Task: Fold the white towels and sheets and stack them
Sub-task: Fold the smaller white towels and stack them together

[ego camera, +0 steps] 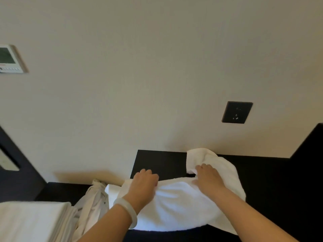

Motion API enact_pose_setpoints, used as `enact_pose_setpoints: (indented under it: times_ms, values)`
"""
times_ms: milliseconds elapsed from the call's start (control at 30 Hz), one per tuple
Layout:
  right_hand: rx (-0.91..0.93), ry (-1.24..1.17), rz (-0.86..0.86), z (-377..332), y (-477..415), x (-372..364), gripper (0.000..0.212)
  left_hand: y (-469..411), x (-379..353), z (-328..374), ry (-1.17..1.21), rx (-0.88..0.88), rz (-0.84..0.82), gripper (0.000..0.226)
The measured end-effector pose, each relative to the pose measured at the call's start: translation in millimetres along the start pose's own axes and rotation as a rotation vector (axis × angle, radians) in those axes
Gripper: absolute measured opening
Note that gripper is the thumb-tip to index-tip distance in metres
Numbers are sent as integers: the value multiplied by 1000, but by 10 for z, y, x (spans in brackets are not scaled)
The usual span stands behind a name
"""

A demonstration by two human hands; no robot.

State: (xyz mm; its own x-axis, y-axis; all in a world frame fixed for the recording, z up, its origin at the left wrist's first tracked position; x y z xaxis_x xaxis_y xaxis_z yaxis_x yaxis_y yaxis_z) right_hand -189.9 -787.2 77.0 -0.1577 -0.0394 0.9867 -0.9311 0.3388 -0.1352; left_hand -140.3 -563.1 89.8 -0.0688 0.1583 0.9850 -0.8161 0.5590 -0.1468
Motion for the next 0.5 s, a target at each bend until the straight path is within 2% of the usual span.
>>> enact_pose_setpoints:
  times_ms: [67, 133, 200, 267, 300, 333, 433, 500]
  values:
    - [-174, -142, -23, 172, -53, 112, 34, -32, 194, 8, 0, 8, 99, 16]
    - [-249, -451, 107, 370, -102, 422, 25, -133, 477, 65, 53, 44, 231, 15]
    - [-238, -768, 231, 564, 0, 885, 15, -242, 779, 199, 190, 46, 380, 11]
    - [-129, -941, 171, 672, 217, 1207, 25, -255, 954, 392, 363, -10, 461, 12]
    - [-75, -872, 83, 712, 341, 1221, 29, -228, 960, 477, 421, -33, 451, 13]
    - [-45, -706, -7, 777, 451, 1131, 31, -173, 899, 547, 438, -33, 410, 14]
    - [-96, -213, -343, 994, 772, 594, 24, 59, 474, 579, 437, 148, 190, 21]
    - [-108, -148, -486, 1052, 937, 385, 32, 226, 191, 533, 476, 288, 65, 21]
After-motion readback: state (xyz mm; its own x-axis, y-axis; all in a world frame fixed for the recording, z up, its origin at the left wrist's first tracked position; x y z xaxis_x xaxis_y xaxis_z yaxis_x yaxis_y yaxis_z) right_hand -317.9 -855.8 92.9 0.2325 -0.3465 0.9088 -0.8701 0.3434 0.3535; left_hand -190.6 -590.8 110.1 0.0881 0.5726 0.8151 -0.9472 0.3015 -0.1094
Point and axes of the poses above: each hand's wrist, its own y-axis away from the middle knuckle, its own x-axis out of the back of the hand, z = x × y, the point moved 3 cm from there along -y, towards the middle knuckle, and after that the axes turned 12 degrees about z, right-handed, at the moved point
